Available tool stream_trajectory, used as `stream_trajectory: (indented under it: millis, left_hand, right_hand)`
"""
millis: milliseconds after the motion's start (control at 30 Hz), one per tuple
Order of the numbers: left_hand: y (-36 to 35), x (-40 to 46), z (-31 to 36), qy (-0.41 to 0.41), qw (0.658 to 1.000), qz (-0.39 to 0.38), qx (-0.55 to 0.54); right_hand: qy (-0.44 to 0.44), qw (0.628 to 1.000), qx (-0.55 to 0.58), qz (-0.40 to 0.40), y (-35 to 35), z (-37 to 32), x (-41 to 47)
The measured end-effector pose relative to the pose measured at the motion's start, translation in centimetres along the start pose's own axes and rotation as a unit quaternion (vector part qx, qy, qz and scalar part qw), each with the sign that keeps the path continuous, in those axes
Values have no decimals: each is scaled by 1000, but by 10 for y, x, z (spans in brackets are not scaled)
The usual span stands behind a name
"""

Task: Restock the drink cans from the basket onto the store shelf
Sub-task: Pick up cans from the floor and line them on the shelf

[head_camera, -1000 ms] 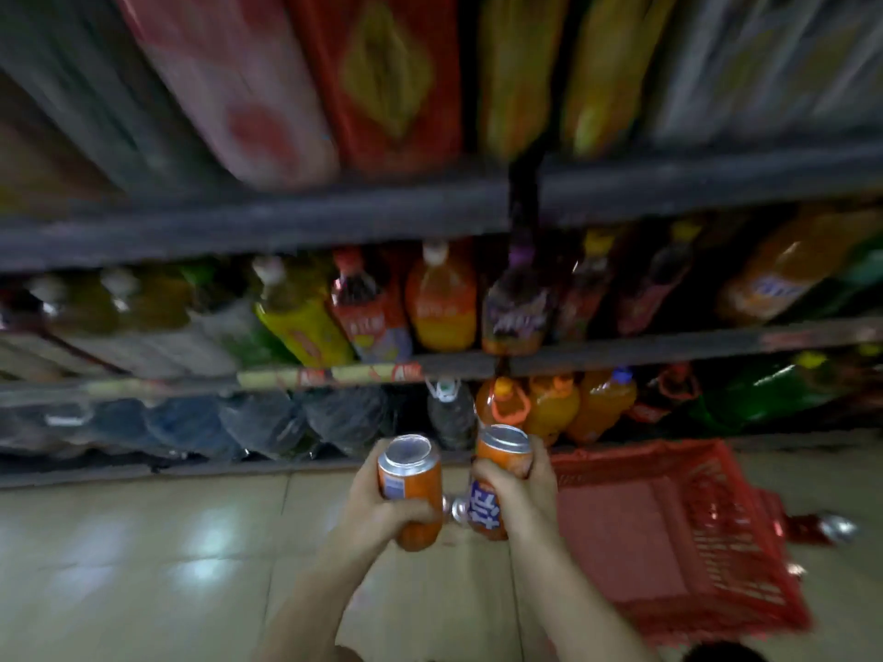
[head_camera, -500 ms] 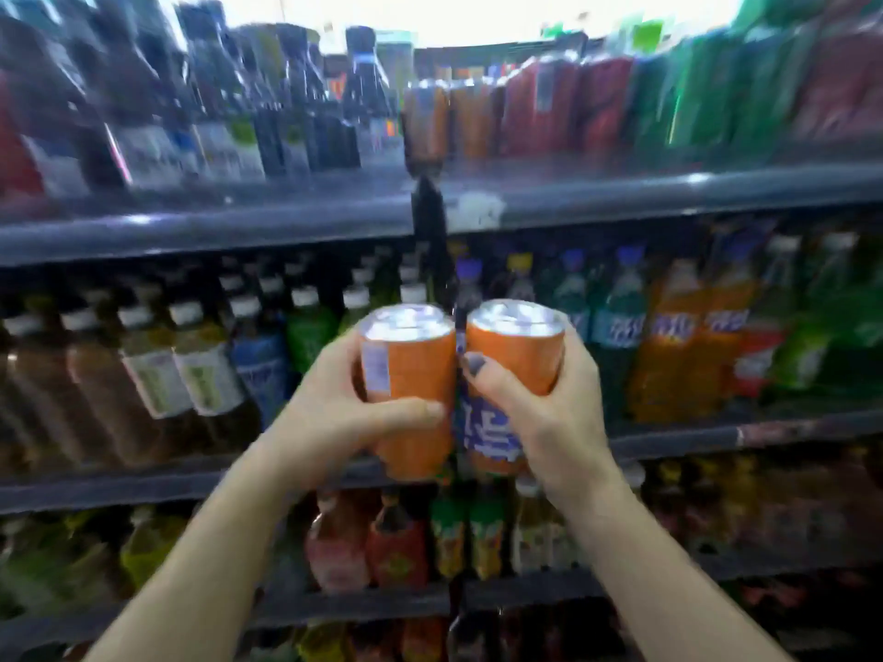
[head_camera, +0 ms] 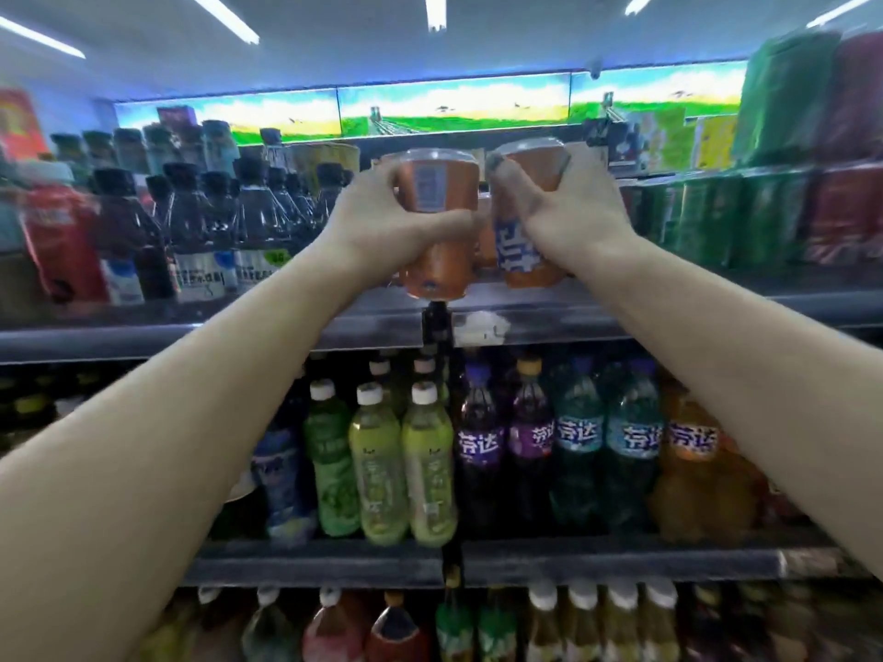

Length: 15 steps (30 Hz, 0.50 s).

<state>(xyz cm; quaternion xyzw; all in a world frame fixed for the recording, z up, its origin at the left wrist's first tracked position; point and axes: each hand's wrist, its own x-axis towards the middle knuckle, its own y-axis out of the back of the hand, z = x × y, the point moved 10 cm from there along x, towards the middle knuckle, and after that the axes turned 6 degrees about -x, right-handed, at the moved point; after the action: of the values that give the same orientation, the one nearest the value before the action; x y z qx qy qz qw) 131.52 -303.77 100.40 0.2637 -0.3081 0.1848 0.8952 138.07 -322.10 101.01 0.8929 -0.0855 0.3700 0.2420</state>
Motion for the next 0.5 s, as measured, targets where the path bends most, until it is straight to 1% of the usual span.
stream_trajectory:
  millis: [67, 167, 267, 333, 433, 500]
  left_hand:
    - [-5, 15, -8, 12, 999, 7, 44]
    - [-7, 39, -15, 31, 998, 22, 56]
    - [-14, 58, -20, 38, 997, 4, 61]
    - [-22, 65, -29, 43, 997, -8, 63]
    - [-30, 72, -51, 65, 997, -17, 49]
    - [-34, 74, -66, 76, 996, -22, 50]
  right_hand:
    - [-11, 1000, -28, 8, -10, 9, 15]
    - [-33, 999, -21, 2, -24, 20, 29]
    - [-55, 998, -31, -9, -28, 31, 38]
    - [-63, 996, -46, -32, -31, 38, 40]
    - [-30, 993, -103, -56, -35, 36, 37]
    - [-9, 990, -123, -70, -39, 32, 36]
